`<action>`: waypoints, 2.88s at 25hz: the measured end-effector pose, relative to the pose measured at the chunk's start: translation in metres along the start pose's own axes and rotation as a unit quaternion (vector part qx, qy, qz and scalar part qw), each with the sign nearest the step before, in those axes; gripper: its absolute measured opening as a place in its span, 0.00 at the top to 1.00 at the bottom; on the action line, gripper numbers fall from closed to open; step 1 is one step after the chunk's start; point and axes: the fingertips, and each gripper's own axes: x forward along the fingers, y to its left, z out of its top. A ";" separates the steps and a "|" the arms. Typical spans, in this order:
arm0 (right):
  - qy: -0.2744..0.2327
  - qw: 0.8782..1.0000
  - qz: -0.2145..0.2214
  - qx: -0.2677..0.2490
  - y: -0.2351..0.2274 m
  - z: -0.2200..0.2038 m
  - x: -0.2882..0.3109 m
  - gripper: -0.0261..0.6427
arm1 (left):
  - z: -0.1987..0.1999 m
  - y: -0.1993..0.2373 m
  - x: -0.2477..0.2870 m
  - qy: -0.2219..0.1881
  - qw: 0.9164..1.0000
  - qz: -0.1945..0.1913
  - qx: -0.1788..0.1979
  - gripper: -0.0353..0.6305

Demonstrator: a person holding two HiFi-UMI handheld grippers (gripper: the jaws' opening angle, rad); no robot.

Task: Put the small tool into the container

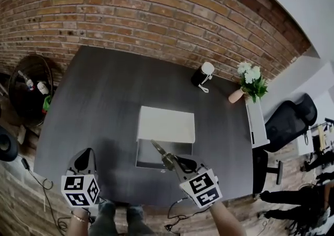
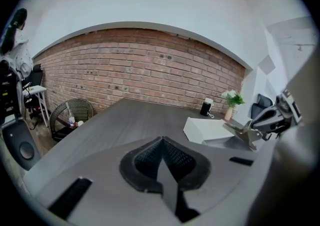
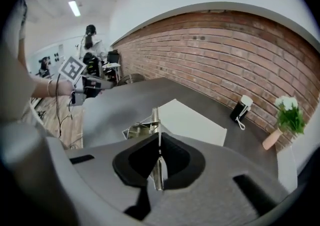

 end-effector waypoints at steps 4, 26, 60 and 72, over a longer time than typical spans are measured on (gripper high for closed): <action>0.025 0.996 0.014 -0.089 0.002 -0.003 0.008 0.95 | -0.003 0.005 0.000 0.000 1.000 0.011 -0.005 0.95; 0.038 0.973 0.056 -0.221 0.000 -0.030 0.060 0.95 | -0.032 0.015 -0.003 0.018 0.999 0.051 0.000 0.95; 0.054 0.954 0.023 -0.294 -0.015 -0.047 0.103 0.94 | -0.049 0.013 0.006 0.031 0.998 0.054 -0.004 0.95; 0.070 0.956 0.064 -0.277 -0.007 -0.056 0.100 0.89 | -0.049 0.007 0.006 0.037 0.998 0.045 -0.002 0.95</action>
